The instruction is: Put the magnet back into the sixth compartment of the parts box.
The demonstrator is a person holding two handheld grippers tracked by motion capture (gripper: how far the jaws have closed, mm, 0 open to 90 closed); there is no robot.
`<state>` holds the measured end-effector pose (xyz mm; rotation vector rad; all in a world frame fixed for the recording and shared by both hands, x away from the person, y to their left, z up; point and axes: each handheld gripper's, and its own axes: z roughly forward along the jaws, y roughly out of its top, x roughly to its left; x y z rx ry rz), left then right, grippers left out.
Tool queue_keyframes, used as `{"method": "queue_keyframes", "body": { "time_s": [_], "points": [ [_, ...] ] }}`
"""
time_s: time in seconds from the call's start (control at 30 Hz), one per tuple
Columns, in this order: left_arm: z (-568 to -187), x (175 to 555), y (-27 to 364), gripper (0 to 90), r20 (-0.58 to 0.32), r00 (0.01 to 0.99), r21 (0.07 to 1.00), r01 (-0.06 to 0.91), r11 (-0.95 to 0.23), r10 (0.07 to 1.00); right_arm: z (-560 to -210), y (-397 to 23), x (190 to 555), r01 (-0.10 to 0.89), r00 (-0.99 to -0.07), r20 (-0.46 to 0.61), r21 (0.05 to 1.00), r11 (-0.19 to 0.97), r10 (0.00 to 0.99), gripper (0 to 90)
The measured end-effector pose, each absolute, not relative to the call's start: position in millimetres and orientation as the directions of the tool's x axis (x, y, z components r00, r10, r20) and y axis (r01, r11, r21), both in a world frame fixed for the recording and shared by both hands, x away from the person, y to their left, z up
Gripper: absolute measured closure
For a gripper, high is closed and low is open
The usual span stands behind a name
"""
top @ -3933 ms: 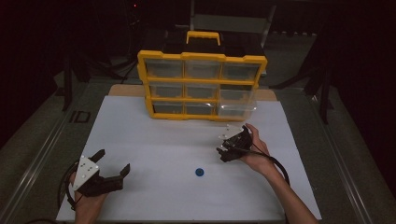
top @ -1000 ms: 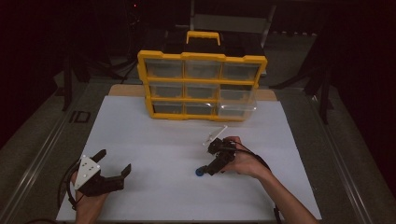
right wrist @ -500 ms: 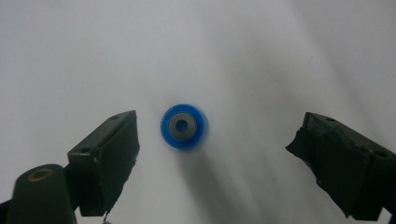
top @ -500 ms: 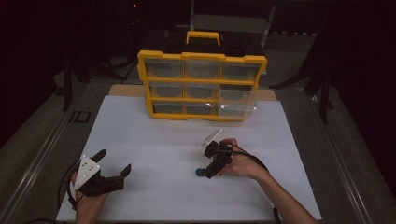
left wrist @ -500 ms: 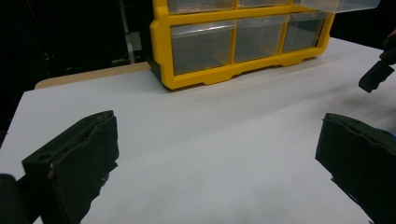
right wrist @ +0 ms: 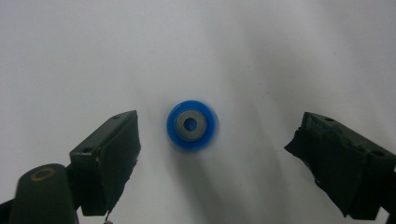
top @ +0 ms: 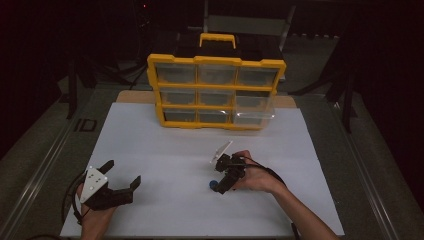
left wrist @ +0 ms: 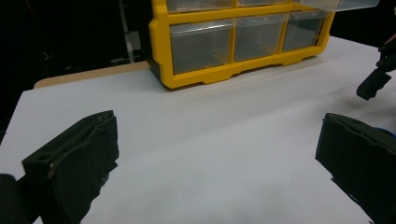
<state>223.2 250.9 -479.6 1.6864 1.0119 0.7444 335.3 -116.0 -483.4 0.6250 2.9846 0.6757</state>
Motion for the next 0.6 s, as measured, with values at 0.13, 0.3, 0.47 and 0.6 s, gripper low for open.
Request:
{"method": "queue_keyframes", "body": {
  "time_s": [0.13,0.3,0.47,0.6],
  "points": [
    [-480,224,251,0.0,0.012,0.462,0.948,0.277,-0.158,0.887,-486,-114,334,0.373,-0.922,0.062,0.402,0.836,0.381,13.6],
    [-480,224,251,0.0,0.012,0.462,0.947,0.279,-0.159,0.887,-489,-109,333,0.365,-0.926,0.059,0.388,0.846,0.373,13.6],
    [-480,224,251,0.0,0.013,0.461,0.947,0.279,-0.159,0.887,-492,-105,330,0.347,-0.933,0.042,0.368,0.863,0.358,13.2],
    [-480,223,251,0.0,0.012,0.461,0.947,0.278,-0.158,0.887,-495,-102,329,0.340,-0.935,0.031,0.354,0.871,0.353,13.6]
  ]
}}
